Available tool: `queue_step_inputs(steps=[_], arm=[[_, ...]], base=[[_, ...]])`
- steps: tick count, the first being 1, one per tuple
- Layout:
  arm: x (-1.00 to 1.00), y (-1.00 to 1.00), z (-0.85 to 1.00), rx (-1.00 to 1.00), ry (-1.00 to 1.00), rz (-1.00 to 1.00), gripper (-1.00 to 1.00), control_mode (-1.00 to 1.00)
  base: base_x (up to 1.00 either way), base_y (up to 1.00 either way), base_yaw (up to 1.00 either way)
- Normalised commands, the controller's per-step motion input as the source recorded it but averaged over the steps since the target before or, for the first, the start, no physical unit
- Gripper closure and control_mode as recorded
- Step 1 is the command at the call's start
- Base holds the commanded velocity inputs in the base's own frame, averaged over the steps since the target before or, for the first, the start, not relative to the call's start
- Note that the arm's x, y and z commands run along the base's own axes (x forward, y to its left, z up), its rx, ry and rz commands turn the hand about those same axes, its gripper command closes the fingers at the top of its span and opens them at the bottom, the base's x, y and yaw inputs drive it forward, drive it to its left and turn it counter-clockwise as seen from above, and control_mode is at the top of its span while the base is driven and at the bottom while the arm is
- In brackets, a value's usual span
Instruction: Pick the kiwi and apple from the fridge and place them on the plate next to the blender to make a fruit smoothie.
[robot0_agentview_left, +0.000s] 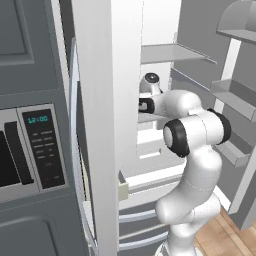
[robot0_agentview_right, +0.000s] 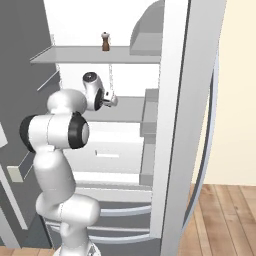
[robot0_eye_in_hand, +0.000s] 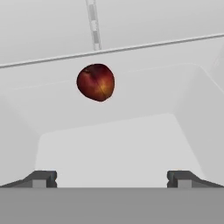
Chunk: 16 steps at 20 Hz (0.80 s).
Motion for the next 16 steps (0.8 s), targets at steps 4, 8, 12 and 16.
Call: queue_step_inputs(steps=[4, 8, 12, 16], arm=[[0.59, 0.0, -0.14, 0.0, 0.01, 0.0, -1.0, -1.0], [0.4, 0.02, -0.27, 0.0, 0.02, 0.0, -1.0, -1.0], [0.4, 0.03, -0.27, 0.0, 0.04, 0.0, -1.0, -1.0], [0.45, 0.13, -0.18, 0.0, 0.02, 0.0, -1.0, -1.0]], base=[[0.0, 0.0, 0.0], [0.0, 0.0, 0.0], [0.0, 0.0, 0.0], [0.0, 0.0, 0.0]])
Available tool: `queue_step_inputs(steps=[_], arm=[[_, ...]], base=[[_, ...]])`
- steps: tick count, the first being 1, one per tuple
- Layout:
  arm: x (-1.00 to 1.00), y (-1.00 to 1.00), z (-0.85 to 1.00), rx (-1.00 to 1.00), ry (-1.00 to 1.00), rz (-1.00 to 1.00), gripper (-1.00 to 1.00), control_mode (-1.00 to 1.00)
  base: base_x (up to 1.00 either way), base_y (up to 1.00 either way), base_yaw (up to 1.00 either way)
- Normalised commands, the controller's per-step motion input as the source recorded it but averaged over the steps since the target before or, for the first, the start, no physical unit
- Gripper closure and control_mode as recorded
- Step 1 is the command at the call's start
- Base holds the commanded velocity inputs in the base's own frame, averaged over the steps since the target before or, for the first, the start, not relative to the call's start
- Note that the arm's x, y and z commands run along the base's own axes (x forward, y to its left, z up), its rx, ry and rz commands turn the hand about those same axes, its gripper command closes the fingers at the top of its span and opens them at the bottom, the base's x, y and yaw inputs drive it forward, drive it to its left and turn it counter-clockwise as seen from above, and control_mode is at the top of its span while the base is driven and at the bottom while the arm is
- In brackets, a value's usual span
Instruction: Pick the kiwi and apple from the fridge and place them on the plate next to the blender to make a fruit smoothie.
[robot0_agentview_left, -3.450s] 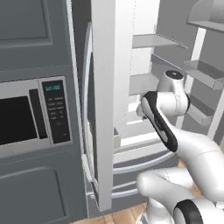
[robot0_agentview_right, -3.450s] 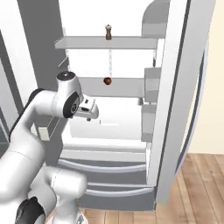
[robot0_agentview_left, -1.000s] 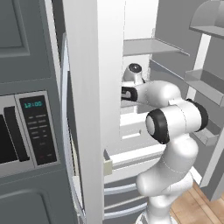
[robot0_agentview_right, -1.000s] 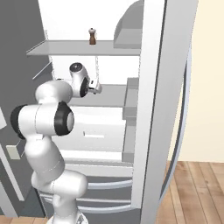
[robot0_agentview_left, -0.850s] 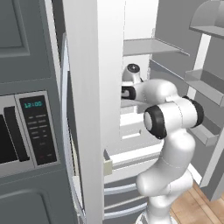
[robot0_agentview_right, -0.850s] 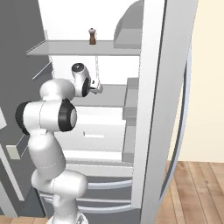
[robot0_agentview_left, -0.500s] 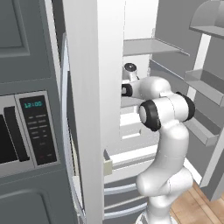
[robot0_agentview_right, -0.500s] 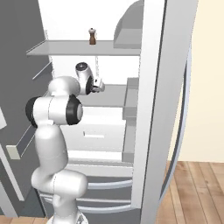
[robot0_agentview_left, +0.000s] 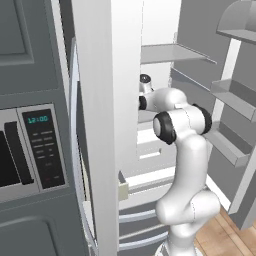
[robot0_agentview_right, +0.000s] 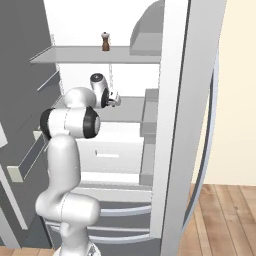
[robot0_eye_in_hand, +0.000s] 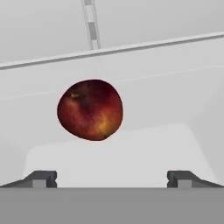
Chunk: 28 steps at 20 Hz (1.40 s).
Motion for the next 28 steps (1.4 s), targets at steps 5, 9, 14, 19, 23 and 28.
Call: queue_step_inputs(steps=[5, 9, 14, 19, 23, 28], arm=[[0.36, 0.13, -0.12, 0.0, 0.02, 0.0, -1.0, -1.0], [0.41, 0.01, -0.17, 0.0, 0.01, 0.0, -1.0, -1.0], [0.36, 0.0, -0.17, 0.0, 0.0, 0.0, -1.0, -1.0], [0.11, 0.0, -0.19, 0.0, 0.0, 0.0, 1.0, -1.0], [-0.24, -0.08, -0.51, 0.0, 0.0, 0.0, 1.0, -1.0], [-0.01, -0.03, -0.12, 0.0, 0.0, 0.0, 1.0, -1.0]], base=[[0.0, 0.0, 0.0], [0.0, 0.0, 0.0], [0.0, 0.0, 0.0], [0.0, 0.0, 0.0], [0.0, 0.0, 0.0], [0.0, 0.0, 0.0]])
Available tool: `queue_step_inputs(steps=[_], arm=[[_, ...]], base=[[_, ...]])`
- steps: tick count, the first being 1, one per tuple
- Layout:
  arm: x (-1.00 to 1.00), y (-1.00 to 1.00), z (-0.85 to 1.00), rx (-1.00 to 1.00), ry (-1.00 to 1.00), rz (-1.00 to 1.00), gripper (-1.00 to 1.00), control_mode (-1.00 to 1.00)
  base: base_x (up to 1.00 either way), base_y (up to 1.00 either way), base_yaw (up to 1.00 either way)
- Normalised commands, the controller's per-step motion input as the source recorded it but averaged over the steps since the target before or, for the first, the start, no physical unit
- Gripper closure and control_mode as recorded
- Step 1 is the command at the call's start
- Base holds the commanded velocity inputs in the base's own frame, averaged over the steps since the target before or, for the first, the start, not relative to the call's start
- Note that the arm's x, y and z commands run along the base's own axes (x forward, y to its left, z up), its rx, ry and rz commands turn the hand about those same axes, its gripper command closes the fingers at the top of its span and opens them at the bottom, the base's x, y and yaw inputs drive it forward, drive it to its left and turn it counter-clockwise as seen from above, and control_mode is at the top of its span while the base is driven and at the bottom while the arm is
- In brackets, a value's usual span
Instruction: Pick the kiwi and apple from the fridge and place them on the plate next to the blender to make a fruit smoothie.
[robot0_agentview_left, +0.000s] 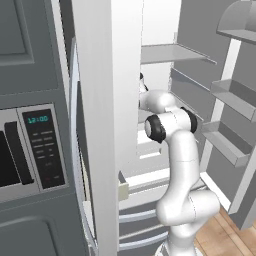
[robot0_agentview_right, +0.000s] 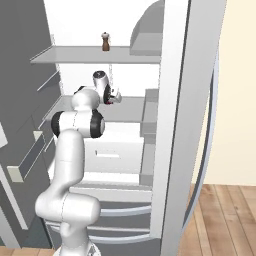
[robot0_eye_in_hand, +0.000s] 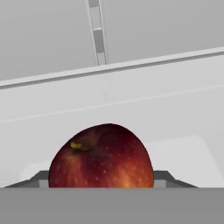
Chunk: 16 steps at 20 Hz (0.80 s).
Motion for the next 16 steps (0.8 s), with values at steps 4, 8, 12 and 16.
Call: queue_step_inputs(steps=[4, 8, 12, 16], arm=[[-0.16, -0.02, 0.0, 0.0, -0.05, 0.0, 1.0, -1.0], [-0.55, -0.18, 0.01, 0.05, -0.2, 0.0, 1.0, -1.0], [-0.88, -0.23, 0.2, 0.05, -0.36, 0.0, 1.0, -1.0], [-1.0, -0.23, 0.37, 0.03, -0.39, 0.0, 1.0, -1.0]], base=[[0.0, 0.0, 0.0], [0.0, 0.0, 0.0], [0.0, 0.0, 0.0], [0.0, 0.0, 0.0]])
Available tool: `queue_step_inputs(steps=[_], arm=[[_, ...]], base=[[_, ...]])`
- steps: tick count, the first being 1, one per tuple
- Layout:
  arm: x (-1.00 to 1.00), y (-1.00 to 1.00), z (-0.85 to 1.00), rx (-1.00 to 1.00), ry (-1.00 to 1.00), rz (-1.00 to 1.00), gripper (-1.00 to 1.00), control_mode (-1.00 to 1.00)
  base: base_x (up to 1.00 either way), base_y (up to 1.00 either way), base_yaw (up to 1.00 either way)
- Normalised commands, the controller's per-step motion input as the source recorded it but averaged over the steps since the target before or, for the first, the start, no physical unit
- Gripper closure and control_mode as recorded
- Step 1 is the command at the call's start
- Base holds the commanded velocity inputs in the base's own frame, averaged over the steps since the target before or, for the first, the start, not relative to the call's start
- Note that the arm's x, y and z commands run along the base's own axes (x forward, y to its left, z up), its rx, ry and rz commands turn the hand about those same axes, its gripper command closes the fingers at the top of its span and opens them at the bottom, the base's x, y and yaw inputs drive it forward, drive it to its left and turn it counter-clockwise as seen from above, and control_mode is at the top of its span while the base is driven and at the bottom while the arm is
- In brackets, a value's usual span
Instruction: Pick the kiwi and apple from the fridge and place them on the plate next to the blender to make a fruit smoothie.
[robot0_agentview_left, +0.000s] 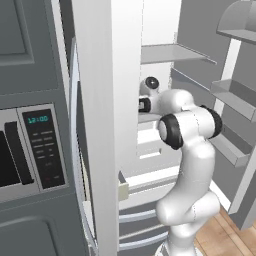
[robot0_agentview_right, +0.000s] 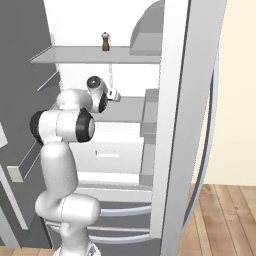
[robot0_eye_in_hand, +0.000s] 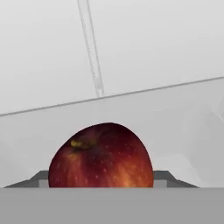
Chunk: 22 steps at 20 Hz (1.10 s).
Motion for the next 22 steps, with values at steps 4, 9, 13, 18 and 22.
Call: queue_step_inputs(steps=[4, 9, 13, 18, 22], arm=[[-1.0, -0.23, 0.57, 0.0, -0.33, 0.0, 1.0, -1.0], [-1.0, -0.22, 0.98, 0.0, -0.08, 0.0, 1.0, -1.0], [-1.0, -0.31, 1.0, 0.0, 0.0, 0.0, 1.0, -1.0], [-1.0, -0.34, 0.86, 0.0, 0.02, 0.0, 1.0, -1.0], [-1.0, -0.08, 0.66, -0.04, 0.21, 0.0, 1.0, -1.0]], base=[[0.0, 0.0, 0.0], [0.0, 0.0, 0.0], [0.0, 0.0, 0.0], [0.0, 0.0, 0.0], [0.0, 0.0, 0.0]])
